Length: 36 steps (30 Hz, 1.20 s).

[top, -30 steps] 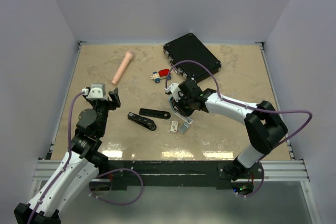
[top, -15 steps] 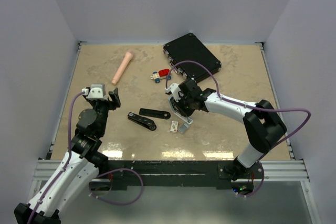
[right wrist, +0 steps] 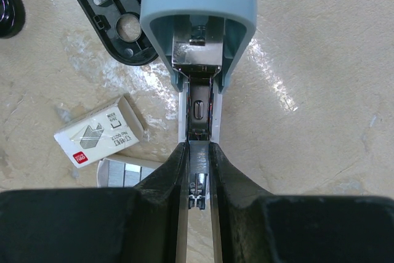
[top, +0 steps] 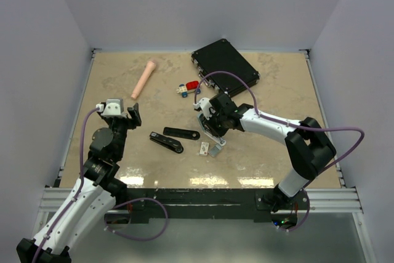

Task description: Load the staples into the stapler

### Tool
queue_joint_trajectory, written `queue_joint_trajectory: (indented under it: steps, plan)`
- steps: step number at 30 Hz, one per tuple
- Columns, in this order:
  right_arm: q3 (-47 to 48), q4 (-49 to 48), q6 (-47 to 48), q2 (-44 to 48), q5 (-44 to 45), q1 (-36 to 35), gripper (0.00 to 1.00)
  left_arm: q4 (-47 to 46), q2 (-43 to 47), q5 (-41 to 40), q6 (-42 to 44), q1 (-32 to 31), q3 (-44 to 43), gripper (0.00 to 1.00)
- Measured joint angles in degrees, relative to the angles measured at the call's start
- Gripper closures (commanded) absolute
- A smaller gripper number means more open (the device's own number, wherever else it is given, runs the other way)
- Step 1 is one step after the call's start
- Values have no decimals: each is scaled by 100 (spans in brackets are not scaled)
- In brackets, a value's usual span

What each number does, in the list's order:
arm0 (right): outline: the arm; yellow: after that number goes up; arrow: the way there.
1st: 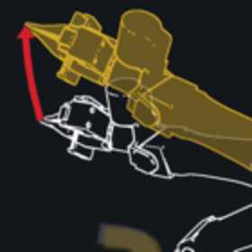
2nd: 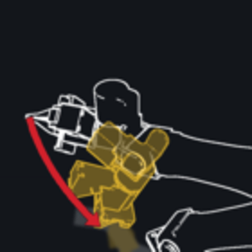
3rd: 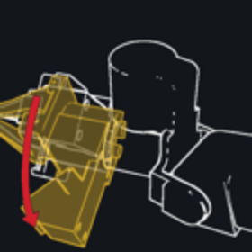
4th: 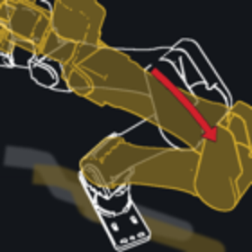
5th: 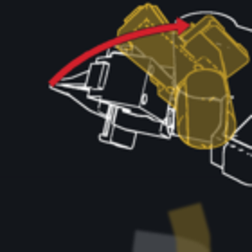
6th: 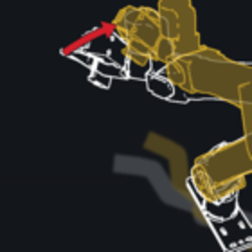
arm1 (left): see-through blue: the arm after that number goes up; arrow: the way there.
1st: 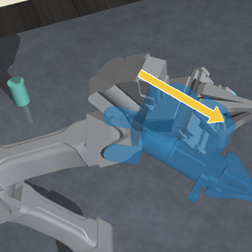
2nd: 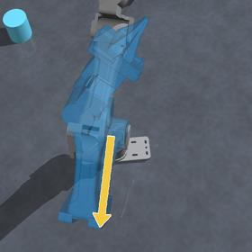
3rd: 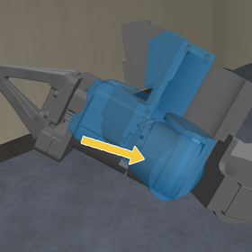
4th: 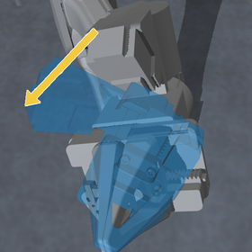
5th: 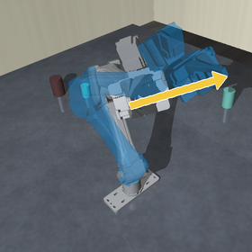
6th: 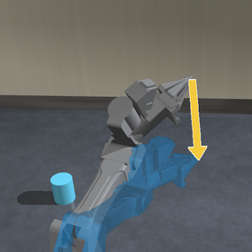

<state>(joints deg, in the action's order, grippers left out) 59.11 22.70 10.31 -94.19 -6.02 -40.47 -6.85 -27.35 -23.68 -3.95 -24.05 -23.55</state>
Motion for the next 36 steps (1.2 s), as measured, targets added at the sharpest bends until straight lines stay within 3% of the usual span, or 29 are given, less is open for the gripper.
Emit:
queue_joint_trajectory:
  steps: [36]
  plan:
    - [31, 39, -332, 9, 17, 4, 96, 0, 0, 48, -2, 0, 0, 31]
